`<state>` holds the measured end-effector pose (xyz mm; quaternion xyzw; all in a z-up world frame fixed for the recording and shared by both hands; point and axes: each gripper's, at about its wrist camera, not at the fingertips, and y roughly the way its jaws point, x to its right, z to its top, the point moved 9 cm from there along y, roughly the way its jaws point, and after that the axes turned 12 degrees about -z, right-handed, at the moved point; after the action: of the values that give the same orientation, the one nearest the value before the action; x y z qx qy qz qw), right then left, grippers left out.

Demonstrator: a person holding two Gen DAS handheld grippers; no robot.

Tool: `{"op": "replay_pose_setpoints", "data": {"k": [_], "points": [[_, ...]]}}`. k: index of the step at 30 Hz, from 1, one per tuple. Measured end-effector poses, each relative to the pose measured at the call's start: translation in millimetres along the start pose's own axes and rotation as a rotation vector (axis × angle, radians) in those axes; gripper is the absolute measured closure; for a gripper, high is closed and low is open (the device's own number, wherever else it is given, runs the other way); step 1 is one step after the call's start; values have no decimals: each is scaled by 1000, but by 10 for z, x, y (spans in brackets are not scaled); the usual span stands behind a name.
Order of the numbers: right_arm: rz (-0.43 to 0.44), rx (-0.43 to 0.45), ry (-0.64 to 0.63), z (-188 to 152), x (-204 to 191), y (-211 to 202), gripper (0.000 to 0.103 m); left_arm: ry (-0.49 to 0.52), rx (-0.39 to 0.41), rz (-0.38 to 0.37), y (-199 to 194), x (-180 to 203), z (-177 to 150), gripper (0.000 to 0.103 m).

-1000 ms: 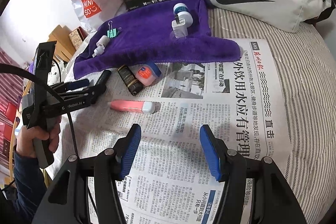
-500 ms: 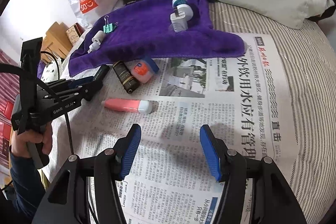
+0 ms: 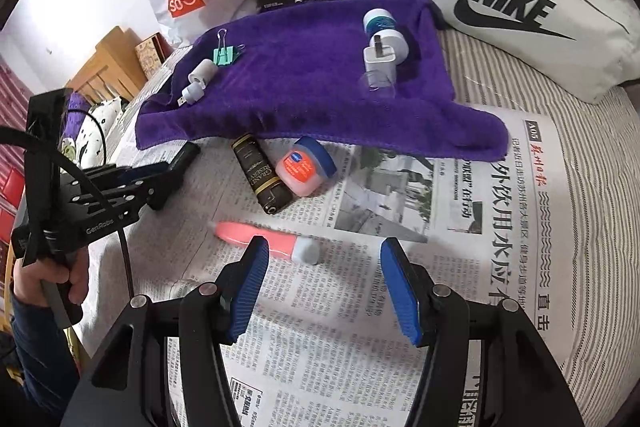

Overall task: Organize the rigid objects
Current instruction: 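Close the right gripper on the Vaseline jar while the left gripper holds the Horizon case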

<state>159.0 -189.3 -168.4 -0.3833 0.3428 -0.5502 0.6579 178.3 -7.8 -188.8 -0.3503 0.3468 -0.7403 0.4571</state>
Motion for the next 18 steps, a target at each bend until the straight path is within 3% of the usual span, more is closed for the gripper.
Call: {"op": "replay_pose_setpoints", "data": {"k": [6,9,18], "points": [[-8,-20,12,-37,35,62,45,6,16,48,36,17,49,78],[-8,-20,19,-34,53,71,45,13,19,32,23,18,33,82],[-15,-5,-46,198,-24,250,45,-11,15,14,-62,-73,-58,82]]}}
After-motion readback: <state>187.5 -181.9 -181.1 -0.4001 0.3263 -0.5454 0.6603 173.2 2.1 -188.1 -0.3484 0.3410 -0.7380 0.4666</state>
